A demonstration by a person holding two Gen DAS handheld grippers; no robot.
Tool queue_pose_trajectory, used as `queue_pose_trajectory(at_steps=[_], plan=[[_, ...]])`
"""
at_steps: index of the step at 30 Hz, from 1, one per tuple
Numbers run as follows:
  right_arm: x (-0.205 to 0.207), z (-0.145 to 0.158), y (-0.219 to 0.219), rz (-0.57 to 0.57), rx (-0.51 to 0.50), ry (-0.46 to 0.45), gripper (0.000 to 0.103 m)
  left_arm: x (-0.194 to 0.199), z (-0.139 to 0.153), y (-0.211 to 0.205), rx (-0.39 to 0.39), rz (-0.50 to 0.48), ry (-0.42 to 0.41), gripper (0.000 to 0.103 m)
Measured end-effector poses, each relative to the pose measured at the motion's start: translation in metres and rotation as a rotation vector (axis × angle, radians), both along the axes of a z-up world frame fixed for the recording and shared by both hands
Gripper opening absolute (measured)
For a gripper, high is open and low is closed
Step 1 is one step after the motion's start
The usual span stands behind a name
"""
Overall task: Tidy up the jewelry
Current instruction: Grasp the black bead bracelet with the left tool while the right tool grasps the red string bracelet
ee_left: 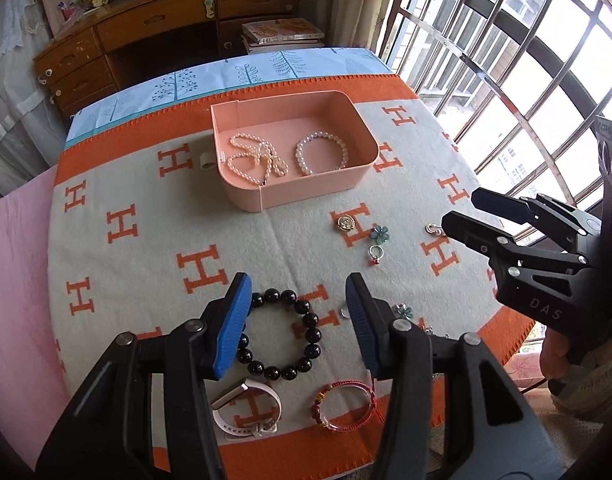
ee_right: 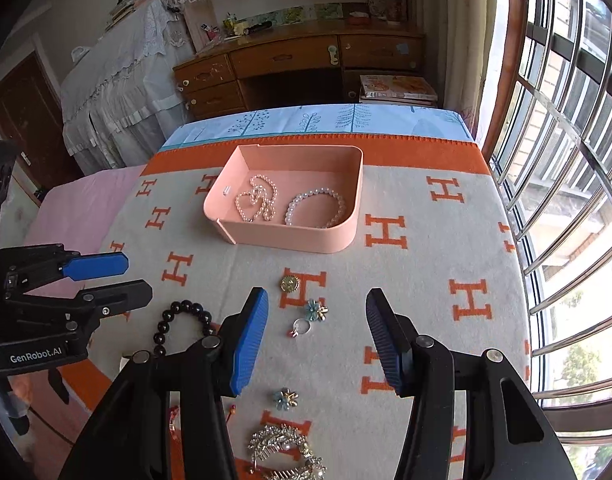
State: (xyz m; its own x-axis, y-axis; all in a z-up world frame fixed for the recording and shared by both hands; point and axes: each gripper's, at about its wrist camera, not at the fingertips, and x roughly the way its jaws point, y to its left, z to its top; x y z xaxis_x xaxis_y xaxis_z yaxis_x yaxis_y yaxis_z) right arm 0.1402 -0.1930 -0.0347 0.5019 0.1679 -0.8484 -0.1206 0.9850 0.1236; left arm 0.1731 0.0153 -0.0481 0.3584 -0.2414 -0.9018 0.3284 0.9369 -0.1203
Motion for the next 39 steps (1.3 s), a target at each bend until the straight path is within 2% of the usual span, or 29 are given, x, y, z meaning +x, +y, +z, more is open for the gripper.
queue_pose_trajectory(at_steps=[1, 3, 8, 12, 15, 18, 25, 28, 30, 36, 39], plan=[[-0.009, 0.002, 0.0, 0.011, -0.006, -0.007, 0.052, -0.006, 0.003, 0.001, -0.008, -0.009, -0.009, 0.069], [-0.028, 0.006, 0.002, 0.033, -0.019, -0.022, 0.052, -0.02, 0.011, 0.003, -0.022, -0.029, -0.028, 0.083], [-0.072, 0.013, 0.008, 0.079, -0.048, -0.044, 0.052, -0.046, 0.022, 0.008, -0.054, -0.055, -0.065, 0.083], [-0.098, 0.005, 0.017, 0.118, -0.056, -0.023, 0.052, -0.063, 0.024, 0.013, -0.106, -0.082, -0.101, 0.083], [-0.111, -0.008, 0.03, 0.166, -0.069, 0.01, 0.052, -0.077, 0.022, 0.009, -0.071, -0.134, -0.142, 0.084], [-0.116, -0.024, 0.045, 0.213, -0.077, 0.048, 0.052, -0.081, 0.008, 0.01, -0.071, -0.148, -0.079, 0.103], [-0.113, -0.054, 0.078, 0.332, -0.082, 0.12, 0.052, -0.077, -0.024, 0.026, -0.049, -0.098, 0.0, 0.102], [-0.109, -0.068, 0.093, 0.394, -0.093, 0.139, 0.052, -0.068, -0.036, 0.036, -0.009, -0.034, 0.033, 0.102], [-0.109, -0.075, 0.102, 0.44, -0.101, 0.151, 0.047, -0.059, -0.044, 0.044, -0.016, 0.003, 0.066, 0.102], [-0.107, -0.096, 0.127, 0.519, -0.151, 0.159, 0.036, -0.034, -0.066, 0.067, -0.015, 0.106, 0.094, 0.099], [-0.102, -0.106, 0.133, 0.533, -0.172, 0.175, 0.024, -0.02, -0.08, 0.074, -0.013, 0.146, 0.124, 0.096]])
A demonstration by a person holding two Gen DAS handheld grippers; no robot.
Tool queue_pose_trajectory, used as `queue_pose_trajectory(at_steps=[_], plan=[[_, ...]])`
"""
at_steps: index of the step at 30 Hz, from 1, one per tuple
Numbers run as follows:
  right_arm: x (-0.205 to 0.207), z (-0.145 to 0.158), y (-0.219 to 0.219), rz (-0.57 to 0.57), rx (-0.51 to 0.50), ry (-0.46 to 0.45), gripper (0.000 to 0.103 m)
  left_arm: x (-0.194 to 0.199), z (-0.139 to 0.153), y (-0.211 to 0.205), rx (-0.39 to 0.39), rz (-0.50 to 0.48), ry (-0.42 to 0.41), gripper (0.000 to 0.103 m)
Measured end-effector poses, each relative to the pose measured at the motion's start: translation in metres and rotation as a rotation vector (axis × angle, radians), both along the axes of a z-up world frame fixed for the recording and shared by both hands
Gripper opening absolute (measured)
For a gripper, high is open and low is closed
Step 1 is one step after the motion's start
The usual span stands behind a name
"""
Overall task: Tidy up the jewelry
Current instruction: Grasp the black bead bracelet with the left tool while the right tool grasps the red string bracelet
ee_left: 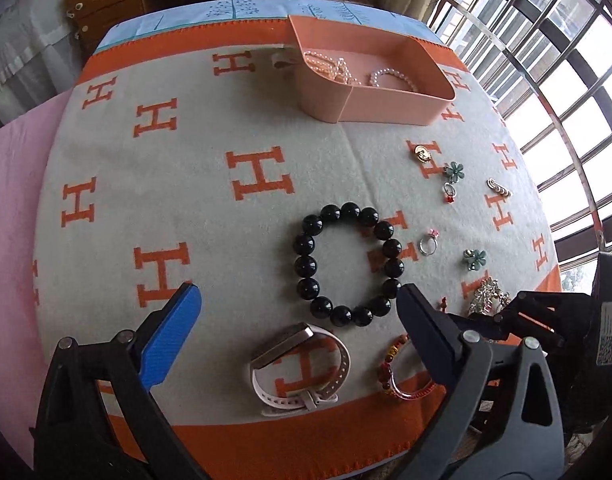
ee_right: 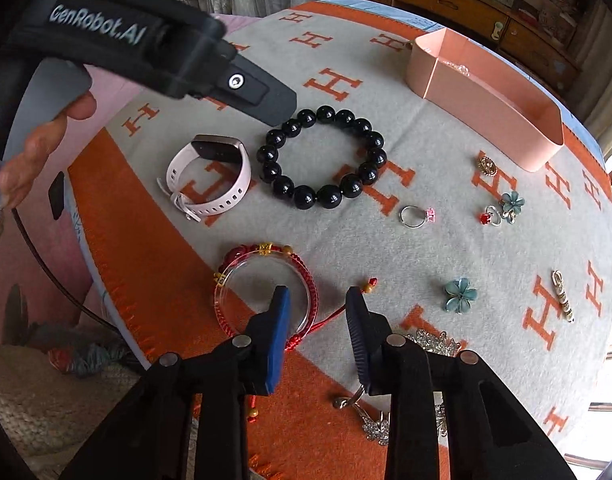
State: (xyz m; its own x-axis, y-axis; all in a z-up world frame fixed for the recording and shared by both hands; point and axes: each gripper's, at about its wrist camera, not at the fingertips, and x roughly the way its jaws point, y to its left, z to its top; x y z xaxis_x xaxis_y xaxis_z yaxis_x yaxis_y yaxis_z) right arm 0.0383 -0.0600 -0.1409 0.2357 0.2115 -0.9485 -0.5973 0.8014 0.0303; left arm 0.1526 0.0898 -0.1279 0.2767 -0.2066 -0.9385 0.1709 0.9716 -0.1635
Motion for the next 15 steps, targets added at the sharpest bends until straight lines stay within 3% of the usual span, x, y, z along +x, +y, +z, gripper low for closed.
queue_pose_trajectory(at_steps=[5, 7, 11, 13, 14, 15], plan=[[0.005, -0.003, 0.002, 0.008, -0.019, -0.017, 0.006, 0.019, -0.024, -0.003, 0.019, -0.009, 0.059, 0.079], [0.007, -0.003, 0.0, -0.004, -0.01, -0.011, 0.006, 0.025, -0.032, -0.006, 0.011, -0.014, 0.088, 0.062], [0.003, 0.0, -0.008, -0.031, 0.0, -0.021, 0.006, 0.028, -0.037, -0.015, 0.014, -0.037, 0.095, 0.043], [0.002, 0.003, -0.014, -0.048, 0.011, -0.026, 0.006, 0.028, -0.037, -0.019, 0.029, -0.04, 0.095, 0.019], [0.002, 0.006, -0.017, -0.059, 0.017, -0.03, 0.006, 0.028, -0.038, -0.021, 0.021, -0.051, 0.106, 0.013], [0.003, 0.009, -0.021, -0.07, 0.025, -0.033, 0.006, 0.028, -0.038, -0.022, 0.016, -0.055, 0.106, 0.013]])
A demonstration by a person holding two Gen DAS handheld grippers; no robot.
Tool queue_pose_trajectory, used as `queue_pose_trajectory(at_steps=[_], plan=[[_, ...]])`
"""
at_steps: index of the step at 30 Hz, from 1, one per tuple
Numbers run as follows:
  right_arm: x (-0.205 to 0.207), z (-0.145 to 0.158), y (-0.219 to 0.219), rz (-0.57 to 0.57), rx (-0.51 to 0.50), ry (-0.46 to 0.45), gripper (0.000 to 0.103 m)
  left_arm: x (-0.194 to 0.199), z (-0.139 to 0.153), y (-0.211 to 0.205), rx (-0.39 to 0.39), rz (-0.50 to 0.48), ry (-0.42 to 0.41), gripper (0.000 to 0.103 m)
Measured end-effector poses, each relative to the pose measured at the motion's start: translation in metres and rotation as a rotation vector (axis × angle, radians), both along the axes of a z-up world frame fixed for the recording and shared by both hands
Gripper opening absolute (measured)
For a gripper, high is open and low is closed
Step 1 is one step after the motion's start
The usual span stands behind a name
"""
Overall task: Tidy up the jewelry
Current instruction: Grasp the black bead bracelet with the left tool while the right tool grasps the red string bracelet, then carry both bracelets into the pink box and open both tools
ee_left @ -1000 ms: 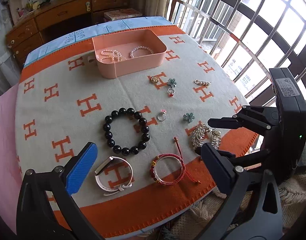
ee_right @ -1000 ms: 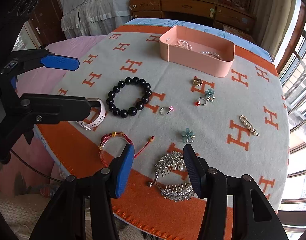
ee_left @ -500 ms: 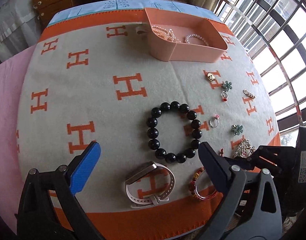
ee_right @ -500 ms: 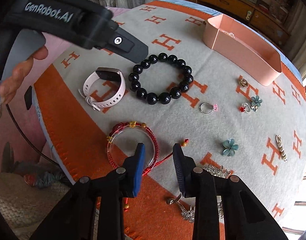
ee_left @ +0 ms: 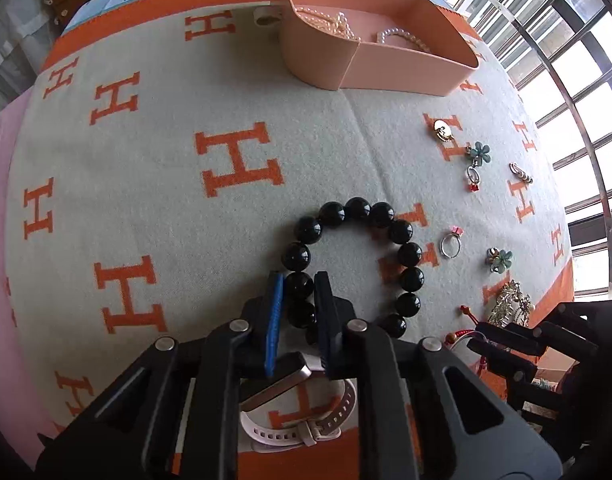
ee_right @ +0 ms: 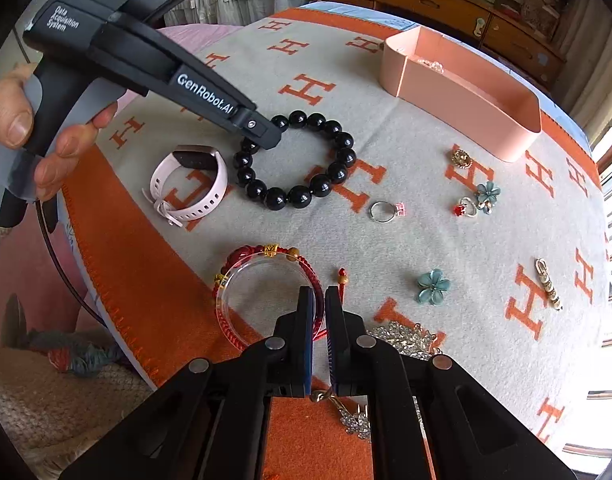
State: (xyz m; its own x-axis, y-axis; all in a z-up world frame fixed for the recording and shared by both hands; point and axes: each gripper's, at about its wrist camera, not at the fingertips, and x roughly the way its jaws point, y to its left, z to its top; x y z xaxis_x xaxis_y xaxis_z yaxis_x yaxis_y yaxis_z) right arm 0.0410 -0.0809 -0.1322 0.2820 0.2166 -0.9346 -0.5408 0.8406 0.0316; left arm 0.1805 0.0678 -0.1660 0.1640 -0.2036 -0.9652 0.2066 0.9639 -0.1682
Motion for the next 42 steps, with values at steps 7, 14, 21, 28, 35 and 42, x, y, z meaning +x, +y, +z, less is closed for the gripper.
queue_pose_trajectory(at_steps=[7, 14, 21, 28, 35, 42], plan=[[0.001, 0.032, -0.027, -0.073, 0.048, -0.056, 0.006, -0.006, 0.025, -0.004, -0.025, 0.004, -0.052, 0.012], [0.013, 0.083, -0.054, -0.155, 0.08, -0.175, 0.006, -0.003, 0.093, -0.008, -0.058, 0.002, -0.197, 0.012], [0.038, 0.141, -0.085, -0.282, 0.129, -0.275, 0.006, 0.007, 0.166, -0.008, -0.087, 0.013, -0.332, 0.012], [0.067, 0.192, -0.116, -0.427, 0.19, -0.338, 0.006, 0.02, 0.224, -0.013, -0.107, 0.031, -0.43, 0.013], [0.087, 0.246, -0.13, -0.47, 0.223, -0.402, 0.006, 0.034, 0.253, -0.028, -0.1, 0.037, -0.473, 0.013], [0.116, 0.289, -0.119, -0.483, 0.243, -0.45, 0.006, 0.048, 0.264, -0.045, -0.088, 0.043, -0.515, 0.013]])
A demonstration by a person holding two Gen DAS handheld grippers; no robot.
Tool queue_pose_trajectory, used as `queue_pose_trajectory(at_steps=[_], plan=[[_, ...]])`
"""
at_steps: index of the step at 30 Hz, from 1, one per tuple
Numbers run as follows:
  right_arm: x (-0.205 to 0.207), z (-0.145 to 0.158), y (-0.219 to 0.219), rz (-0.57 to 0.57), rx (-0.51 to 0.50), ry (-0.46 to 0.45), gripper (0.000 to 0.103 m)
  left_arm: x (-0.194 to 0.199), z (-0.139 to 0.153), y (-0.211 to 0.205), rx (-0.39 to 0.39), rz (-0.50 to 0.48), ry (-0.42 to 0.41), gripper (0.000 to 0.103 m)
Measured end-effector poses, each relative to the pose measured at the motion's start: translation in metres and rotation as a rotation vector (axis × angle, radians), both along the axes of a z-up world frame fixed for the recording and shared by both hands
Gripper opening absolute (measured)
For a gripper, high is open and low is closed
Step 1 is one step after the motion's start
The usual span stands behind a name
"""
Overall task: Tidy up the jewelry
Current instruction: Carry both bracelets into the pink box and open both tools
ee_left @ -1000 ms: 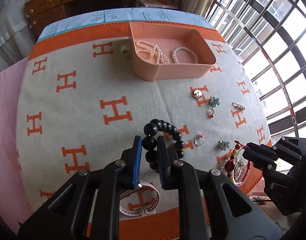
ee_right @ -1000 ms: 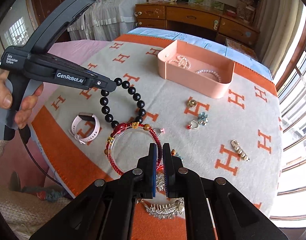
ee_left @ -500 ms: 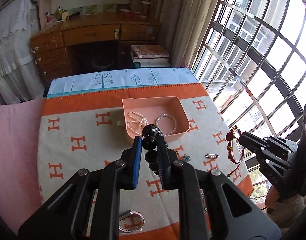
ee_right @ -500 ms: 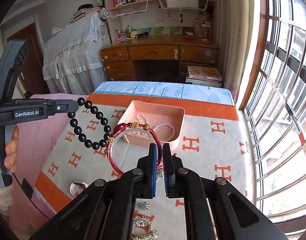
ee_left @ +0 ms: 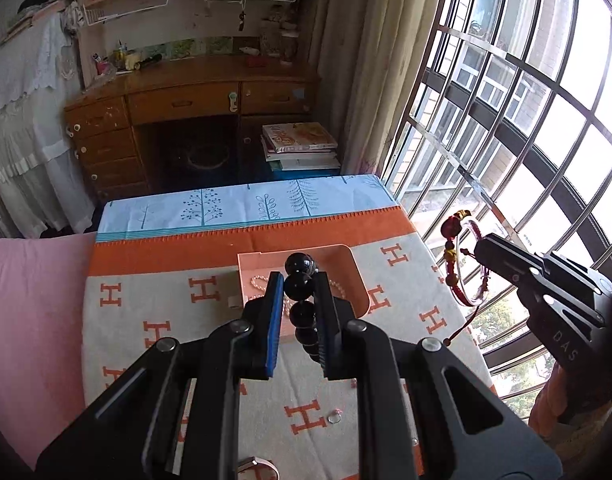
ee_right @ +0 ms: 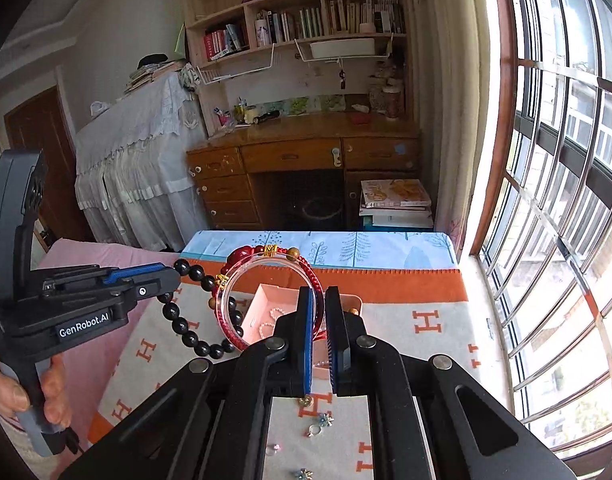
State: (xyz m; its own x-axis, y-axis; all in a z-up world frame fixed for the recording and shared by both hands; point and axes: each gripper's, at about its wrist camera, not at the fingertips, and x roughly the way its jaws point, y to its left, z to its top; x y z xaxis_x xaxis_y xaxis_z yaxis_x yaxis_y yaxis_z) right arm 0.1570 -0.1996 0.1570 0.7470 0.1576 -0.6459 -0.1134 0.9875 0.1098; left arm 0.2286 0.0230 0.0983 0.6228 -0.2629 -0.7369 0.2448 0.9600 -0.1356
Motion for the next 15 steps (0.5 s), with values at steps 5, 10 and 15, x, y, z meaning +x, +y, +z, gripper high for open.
queue_pose_trajectory(at_steps=[5, 10, 15], plan=[[0.027, 0.013, 0.011, -0.018, -0.004, -0.004, 0.006, 0.013, -0.001, -0.015, 0.045, 0.026, -0.075, 0.013], [0.057, 0.002, 0.019, -0.04, -0.007, 0.028, 0.006, 0.03, -0.017, -0.023, 0.057, 0.04, -0.104, 0.013], [0.09, -0.036, 0.022, -0.048, -0.013, 0.097, 0.006, 0.052, -0.045, -0.032, 0.04, 0.015, -0.061, 0.013]])
